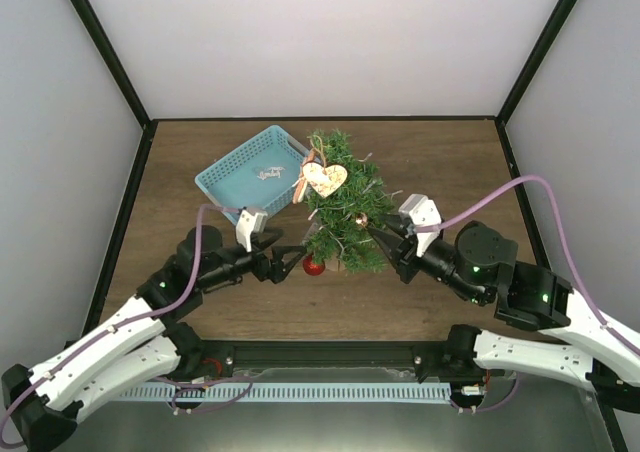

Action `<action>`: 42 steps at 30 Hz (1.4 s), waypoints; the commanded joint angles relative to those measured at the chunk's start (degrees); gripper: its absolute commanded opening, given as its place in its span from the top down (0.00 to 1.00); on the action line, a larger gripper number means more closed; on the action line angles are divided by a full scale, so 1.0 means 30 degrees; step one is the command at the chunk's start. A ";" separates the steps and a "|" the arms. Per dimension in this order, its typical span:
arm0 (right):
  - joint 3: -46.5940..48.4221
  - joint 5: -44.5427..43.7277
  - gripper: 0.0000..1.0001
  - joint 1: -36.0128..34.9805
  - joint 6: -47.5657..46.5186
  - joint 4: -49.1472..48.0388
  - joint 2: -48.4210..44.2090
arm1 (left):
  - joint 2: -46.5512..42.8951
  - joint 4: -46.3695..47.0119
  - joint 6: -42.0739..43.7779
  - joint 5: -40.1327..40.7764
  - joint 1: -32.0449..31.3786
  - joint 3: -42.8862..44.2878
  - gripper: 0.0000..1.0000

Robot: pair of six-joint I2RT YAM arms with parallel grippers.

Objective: Decorate the small christmas tree
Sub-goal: Hang the decoration item on the Christmas tree, then adjust the decoration item on the Christmas tree.

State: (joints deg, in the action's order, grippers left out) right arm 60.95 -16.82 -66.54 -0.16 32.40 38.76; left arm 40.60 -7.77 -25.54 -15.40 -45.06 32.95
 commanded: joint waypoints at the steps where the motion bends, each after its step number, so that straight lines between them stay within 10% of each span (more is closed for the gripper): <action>1: -0.0405 -0.1963 0.68 0.0089 0.2938 0.1610 -0.0510 | -0.0511 -0.0957 0.0826 0.2236 -0.0083 0.1150 0.00; 14: -0.2898 -0.5994 0.82 0.0092 0.7862 0.1605 -0.1965 | -0.0211 -0.2785 0.1294 0.6255 -0.0069 0.2240 0.00; 25: -0.6963 -0.3190 0.82 0.0084 1.5450 -0.4879 -0.4827 | -0.0410 -0.3016 0.2449 0.5993 -0.0068 0.1927 0.00; 42: -0.4944 -0.3657 0.85 0.0084 2.9170 -0.1732 -0.1813 | -0.1927 -0.4007 0.3466 0.6059 -0.0054 0.1514 0.01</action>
State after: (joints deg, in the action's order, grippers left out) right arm 44.49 -24.86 -66.50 73.67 24.27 34.02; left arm 36.38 -19.09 -16.43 2.35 -45.06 38.15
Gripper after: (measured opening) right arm 0.162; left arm 0.990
